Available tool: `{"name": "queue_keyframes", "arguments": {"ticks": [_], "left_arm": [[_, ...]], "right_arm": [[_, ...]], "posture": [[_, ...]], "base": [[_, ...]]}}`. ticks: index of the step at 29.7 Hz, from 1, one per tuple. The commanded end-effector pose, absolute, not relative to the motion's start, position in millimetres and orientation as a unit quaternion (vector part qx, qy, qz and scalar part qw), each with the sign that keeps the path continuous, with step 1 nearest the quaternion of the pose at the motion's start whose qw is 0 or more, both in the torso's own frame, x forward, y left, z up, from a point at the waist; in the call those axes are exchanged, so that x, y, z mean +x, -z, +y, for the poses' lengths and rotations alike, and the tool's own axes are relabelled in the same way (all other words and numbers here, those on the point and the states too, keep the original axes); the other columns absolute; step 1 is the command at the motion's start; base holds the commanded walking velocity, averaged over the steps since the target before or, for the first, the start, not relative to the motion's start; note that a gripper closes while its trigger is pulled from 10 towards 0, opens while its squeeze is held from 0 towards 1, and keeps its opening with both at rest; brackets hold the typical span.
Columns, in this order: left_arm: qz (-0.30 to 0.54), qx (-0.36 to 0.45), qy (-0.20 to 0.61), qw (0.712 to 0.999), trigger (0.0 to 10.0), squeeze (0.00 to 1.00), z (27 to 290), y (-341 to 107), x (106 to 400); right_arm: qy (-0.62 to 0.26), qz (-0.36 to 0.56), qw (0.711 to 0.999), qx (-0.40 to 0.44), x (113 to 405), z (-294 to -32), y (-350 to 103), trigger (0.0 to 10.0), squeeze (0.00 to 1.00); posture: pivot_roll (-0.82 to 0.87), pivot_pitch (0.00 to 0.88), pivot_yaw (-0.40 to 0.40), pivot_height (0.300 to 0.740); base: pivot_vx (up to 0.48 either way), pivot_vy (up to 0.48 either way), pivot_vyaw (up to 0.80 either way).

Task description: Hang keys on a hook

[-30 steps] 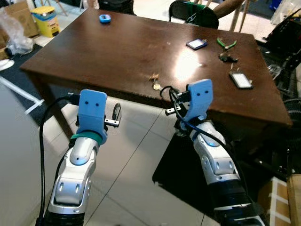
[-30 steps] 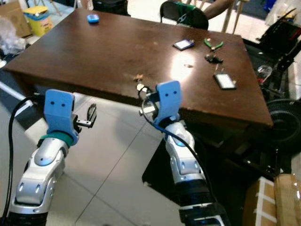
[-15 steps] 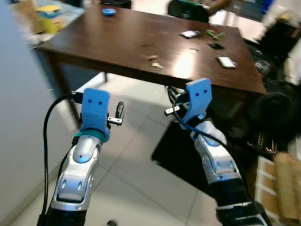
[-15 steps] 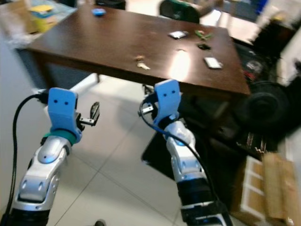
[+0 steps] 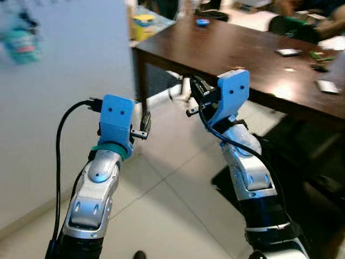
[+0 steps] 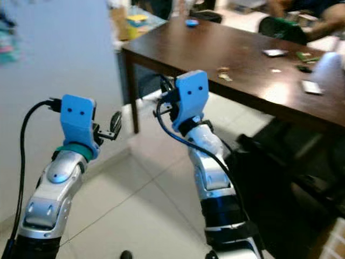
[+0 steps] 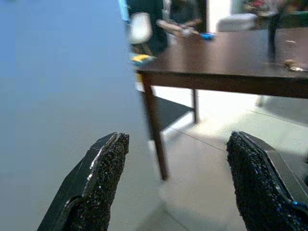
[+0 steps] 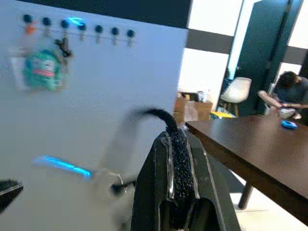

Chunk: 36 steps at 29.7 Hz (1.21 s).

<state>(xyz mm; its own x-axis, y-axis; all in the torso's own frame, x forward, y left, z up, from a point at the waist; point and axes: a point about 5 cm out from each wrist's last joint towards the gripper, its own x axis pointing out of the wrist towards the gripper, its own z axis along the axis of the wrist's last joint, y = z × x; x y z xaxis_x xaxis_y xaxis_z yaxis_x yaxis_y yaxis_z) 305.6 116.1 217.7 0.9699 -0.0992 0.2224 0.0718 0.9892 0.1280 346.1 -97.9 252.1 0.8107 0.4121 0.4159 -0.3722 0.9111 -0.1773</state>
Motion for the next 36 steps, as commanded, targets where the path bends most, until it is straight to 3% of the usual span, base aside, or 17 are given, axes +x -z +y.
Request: {"name": "queue_keyframes", "arguments": {"ticks": [1, 17, 36], "left_arm": [[-0.121, 0.067, 0.042, 0.989, 10.0, 0.0, 115.7, -219.2, 304.5], [-0.122, 0.072, 0.046, 0.989, 10.0, 0.0, 115.3, -218.4, 304.1], [-0.13, 0.068, 0.05, 0.988, 10.0, 0.0, 111.2, -220.0, 309.3]], "right_arm": [[-0.206, -0.229, 0.951, -0.039, 346.3, -98.9, -252.3, 10.0, 0.0], [-0.203, -0.221, 0.953, -0.036, 346.0, -99.4, -248.6, 10.0, 0.0], [-0.187, -0.246, 0.951, -0.013, 344.9, -105.2, -255.9, 10.0, 0.0]], "posture": [[-0.07, 0.055, 0.026, 0.74], [-0.07, 0.053, 0.029, 0.74], [-0.07, 0.054, 0.035, 0.74]], "base": [[0.0, 0.0, 0.77], [0.0, 0.0, 0.77], [0.461, 0.0, 0.0]]}}
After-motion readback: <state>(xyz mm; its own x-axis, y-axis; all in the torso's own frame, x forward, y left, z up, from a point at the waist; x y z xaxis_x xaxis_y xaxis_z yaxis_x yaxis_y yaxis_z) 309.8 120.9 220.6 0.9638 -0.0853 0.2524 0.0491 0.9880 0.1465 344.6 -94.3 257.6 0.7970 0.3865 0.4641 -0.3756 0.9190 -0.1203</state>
